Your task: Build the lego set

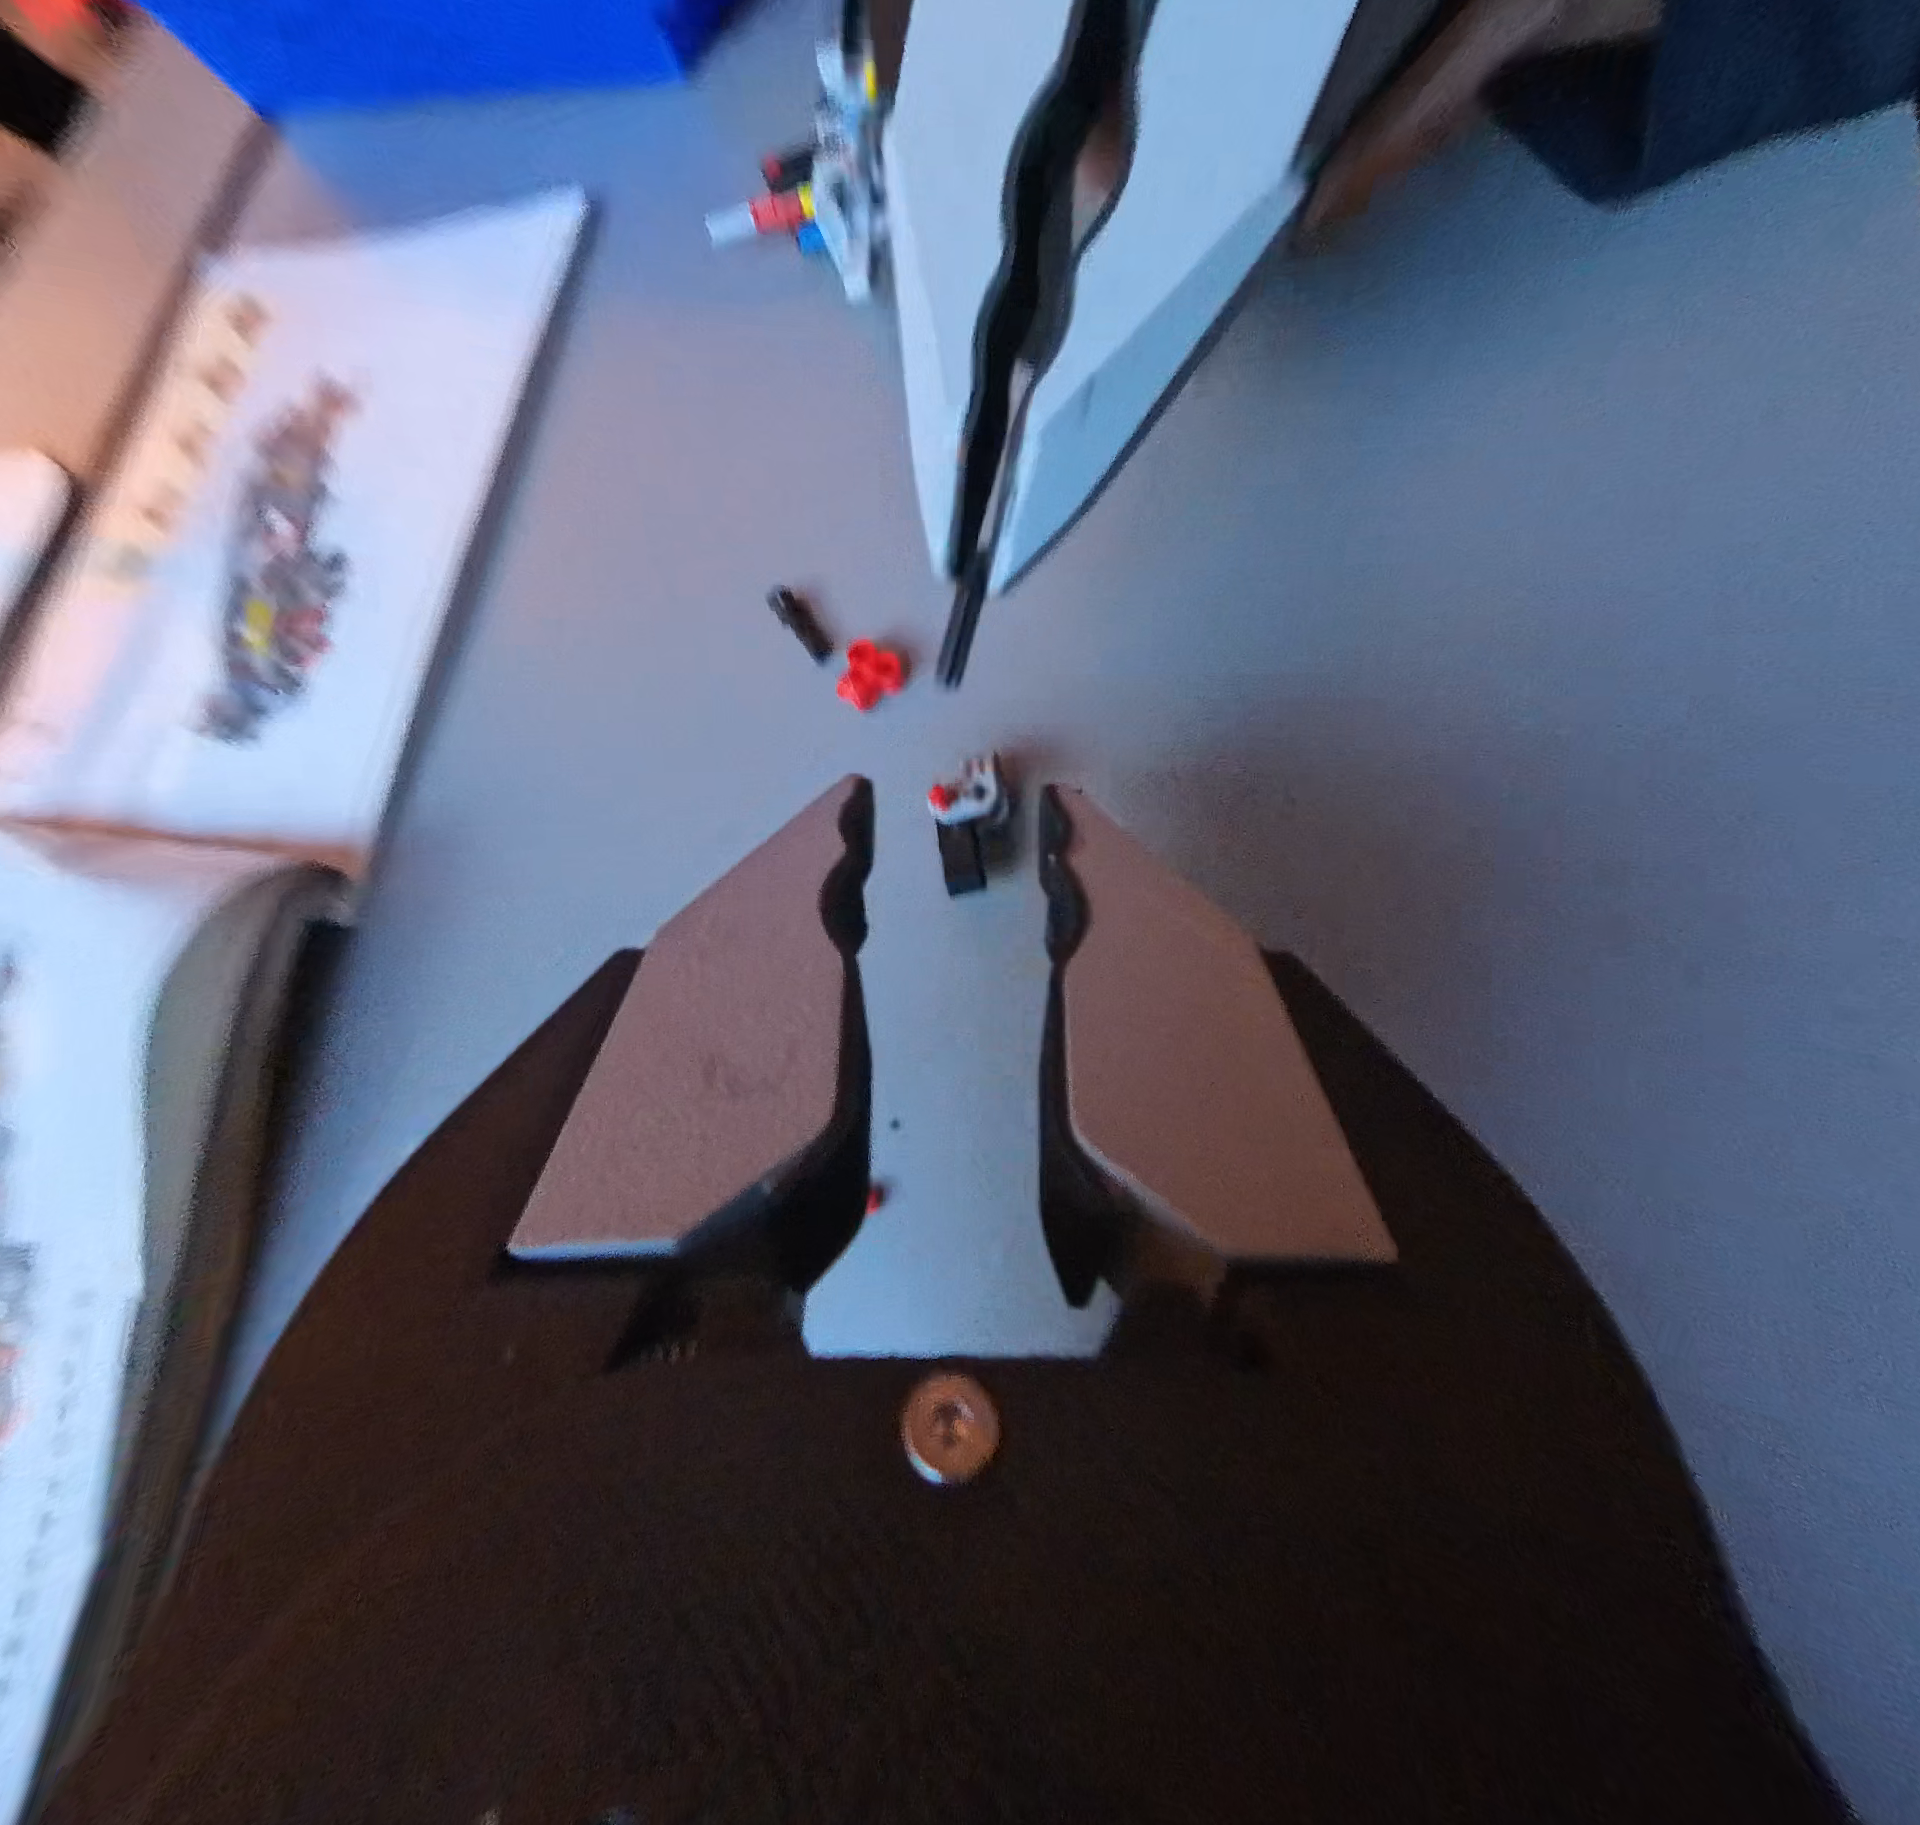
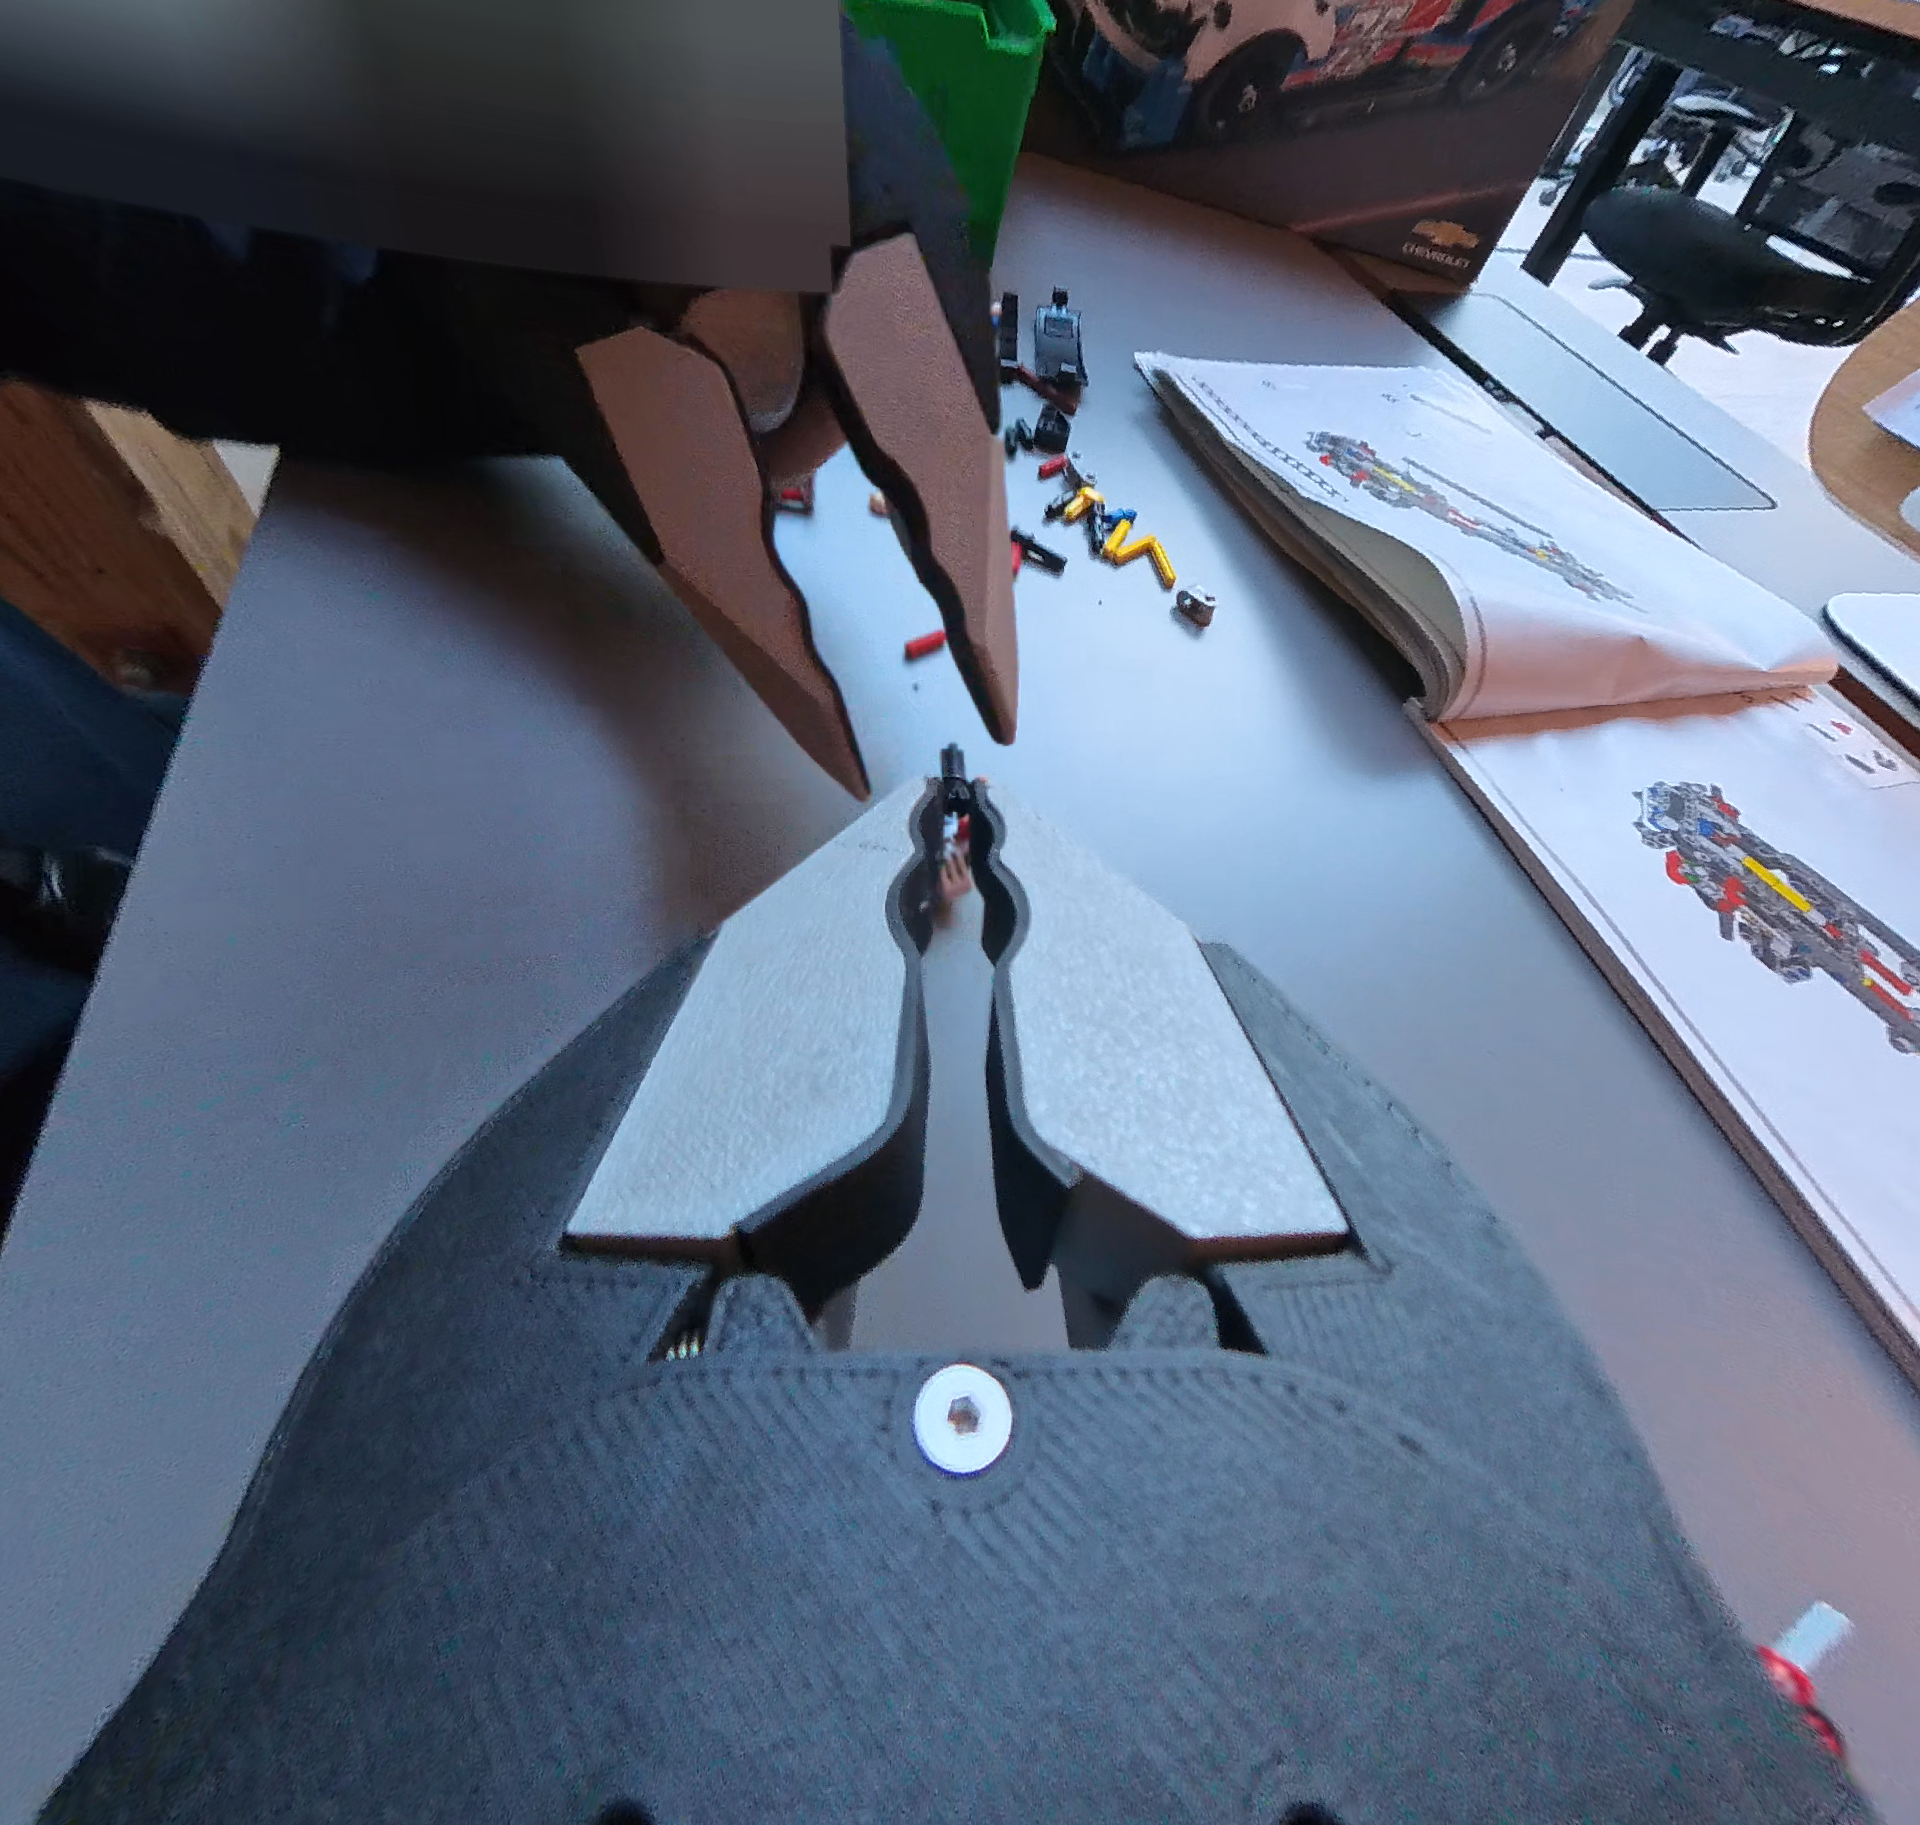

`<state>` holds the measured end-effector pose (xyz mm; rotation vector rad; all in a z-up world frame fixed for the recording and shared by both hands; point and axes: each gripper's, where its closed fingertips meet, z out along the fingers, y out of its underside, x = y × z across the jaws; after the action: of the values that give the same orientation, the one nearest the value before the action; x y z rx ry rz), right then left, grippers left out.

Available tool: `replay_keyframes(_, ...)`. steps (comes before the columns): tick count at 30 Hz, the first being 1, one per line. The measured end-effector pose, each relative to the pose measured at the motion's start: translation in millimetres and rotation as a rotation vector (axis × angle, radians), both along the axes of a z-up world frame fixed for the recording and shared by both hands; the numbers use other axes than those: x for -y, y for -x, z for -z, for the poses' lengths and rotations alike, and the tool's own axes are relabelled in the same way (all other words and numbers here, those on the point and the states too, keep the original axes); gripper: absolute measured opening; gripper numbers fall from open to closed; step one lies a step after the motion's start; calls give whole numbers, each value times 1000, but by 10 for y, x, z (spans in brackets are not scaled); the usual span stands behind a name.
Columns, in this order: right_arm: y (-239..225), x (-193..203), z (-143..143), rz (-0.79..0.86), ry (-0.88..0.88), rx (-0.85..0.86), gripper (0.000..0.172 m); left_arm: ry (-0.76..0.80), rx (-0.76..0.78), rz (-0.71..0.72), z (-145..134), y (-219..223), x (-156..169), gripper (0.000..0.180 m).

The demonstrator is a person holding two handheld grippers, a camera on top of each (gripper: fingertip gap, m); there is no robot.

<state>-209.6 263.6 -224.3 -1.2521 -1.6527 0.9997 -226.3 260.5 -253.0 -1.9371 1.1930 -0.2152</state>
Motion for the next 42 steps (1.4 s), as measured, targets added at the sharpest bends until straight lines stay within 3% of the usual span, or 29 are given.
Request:
replay_keyframes(4,-20,6,50,-55,-4,82,1,187,-39,-38,306,144,-6,27)
replay_keyframes(10,45,-38,136,-136,-115,280,1,296,51,-11,330,88,-1,15)
replay_keyframes(29,-40,37,303,-244,-267,643,2,273,111,101,330,-116,-23,6)
replay_keyframes(42,-1,74,340,-262,-411,771,1,273,116,107,330,-117,-20,6)
